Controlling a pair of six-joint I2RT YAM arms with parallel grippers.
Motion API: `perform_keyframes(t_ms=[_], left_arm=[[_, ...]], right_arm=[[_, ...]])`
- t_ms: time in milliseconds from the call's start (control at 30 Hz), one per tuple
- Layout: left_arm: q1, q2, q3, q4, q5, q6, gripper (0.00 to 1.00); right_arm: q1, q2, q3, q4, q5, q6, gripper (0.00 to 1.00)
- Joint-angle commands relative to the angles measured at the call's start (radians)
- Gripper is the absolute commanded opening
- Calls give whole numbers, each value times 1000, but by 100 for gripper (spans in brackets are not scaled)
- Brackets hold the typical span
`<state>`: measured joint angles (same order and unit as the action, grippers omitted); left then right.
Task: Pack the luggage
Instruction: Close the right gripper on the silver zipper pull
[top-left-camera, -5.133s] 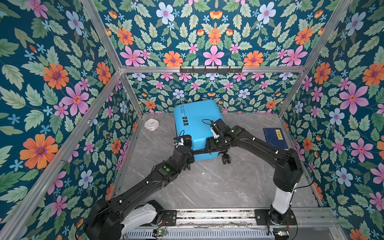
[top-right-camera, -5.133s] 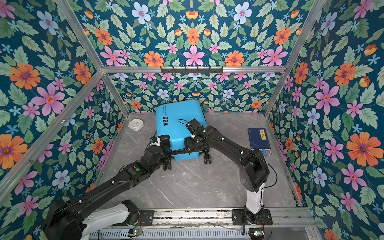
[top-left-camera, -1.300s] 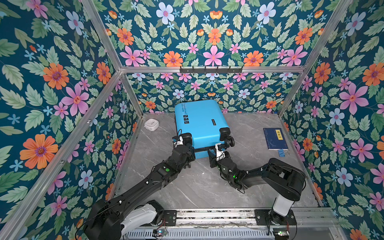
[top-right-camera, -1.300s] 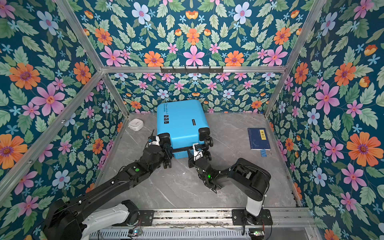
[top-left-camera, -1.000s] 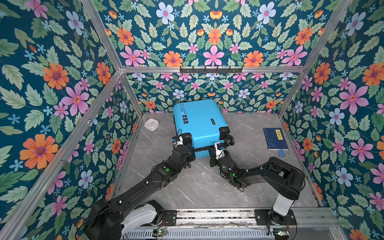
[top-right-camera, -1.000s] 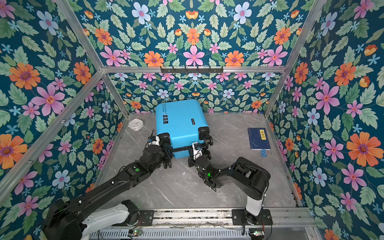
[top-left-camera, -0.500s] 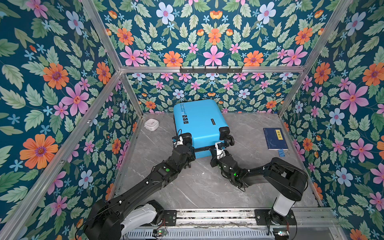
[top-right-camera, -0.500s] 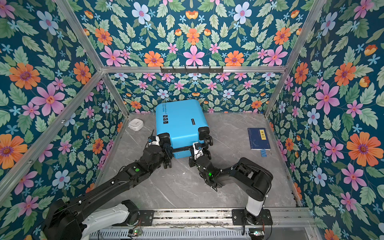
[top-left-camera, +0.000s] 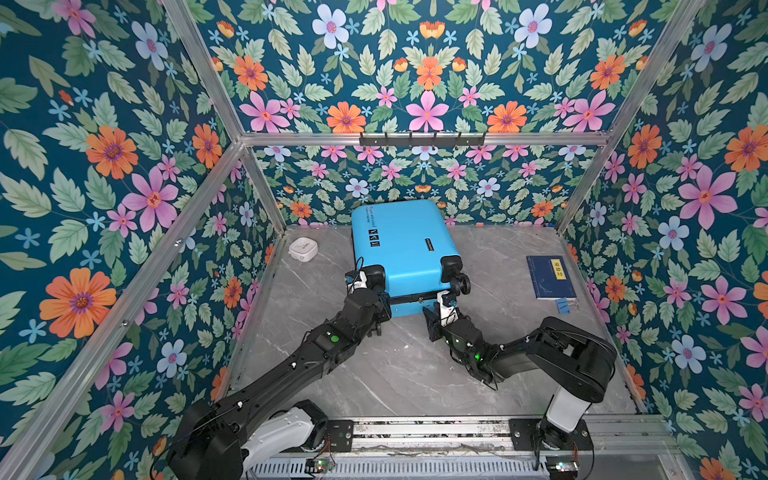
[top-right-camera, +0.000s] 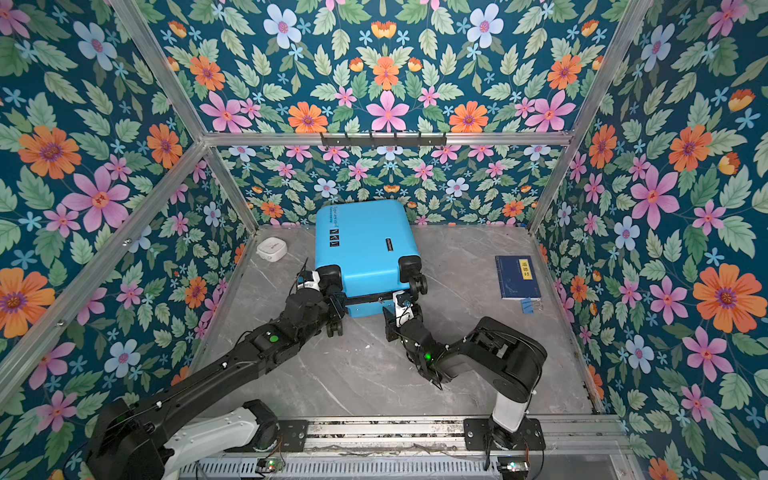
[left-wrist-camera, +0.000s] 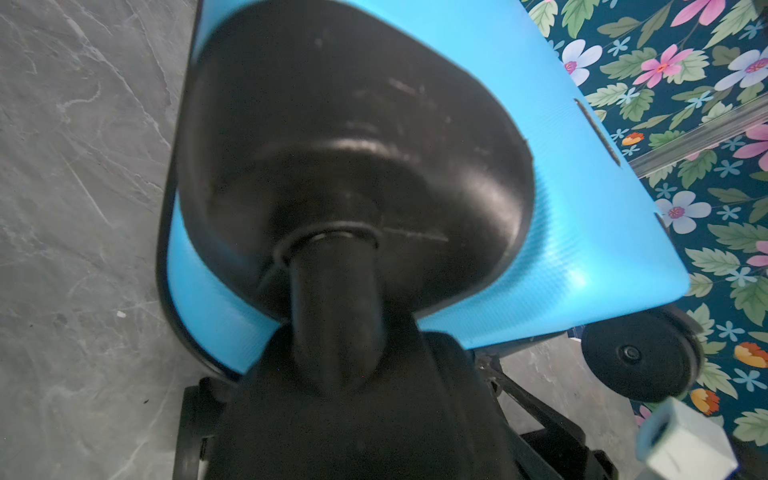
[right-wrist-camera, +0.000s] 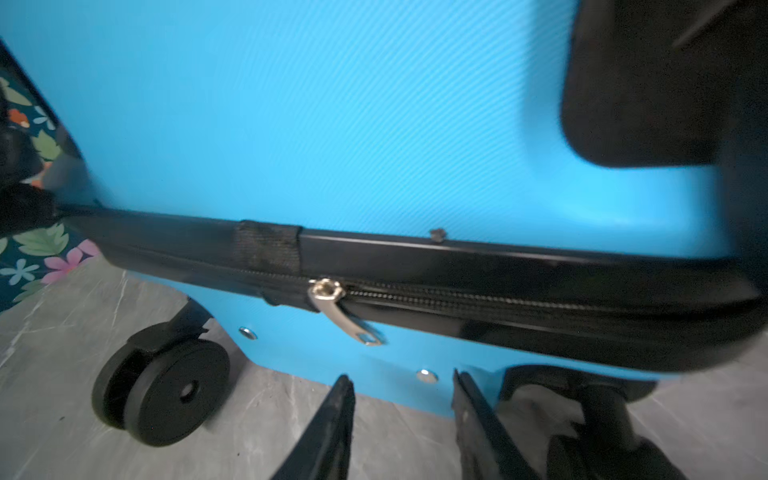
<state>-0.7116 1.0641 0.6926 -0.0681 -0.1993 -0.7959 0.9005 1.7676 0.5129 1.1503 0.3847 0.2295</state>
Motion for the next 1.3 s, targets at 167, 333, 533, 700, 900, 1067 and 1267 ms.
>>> perform_keyframes(t_ms=[167, 333, 533, 700, 900, 1067, 1267], left_arm=[[0, -3, 22, 191, 24, 63, 0], [0, 0, 15, 195, 30, 59, 0], [2, 1, 10, 197, 32, 58, 0], [3, 1, 9, 197, 35, 57, 0], [4, 4, 7, 198, 40, 55, 0], [4, 6, 7, 197, 45, 55, 0], [5, 2, 12, 188, 47, 55, 0]], right_arm=[[1, 59, 79, 66, -39, -33, 54], [0, 96, 125, 88, -73, -35, 55], [9, 121, 151, 116, -117, -34, 50], [9, 121, 148, 120, -57, -30, 41], [8, 137, 141, 155, -31, -21, 33], [2, 146, 142, 155, 21, -8, 26], [-2, 151, 146, 168, 71, -4, 18]])
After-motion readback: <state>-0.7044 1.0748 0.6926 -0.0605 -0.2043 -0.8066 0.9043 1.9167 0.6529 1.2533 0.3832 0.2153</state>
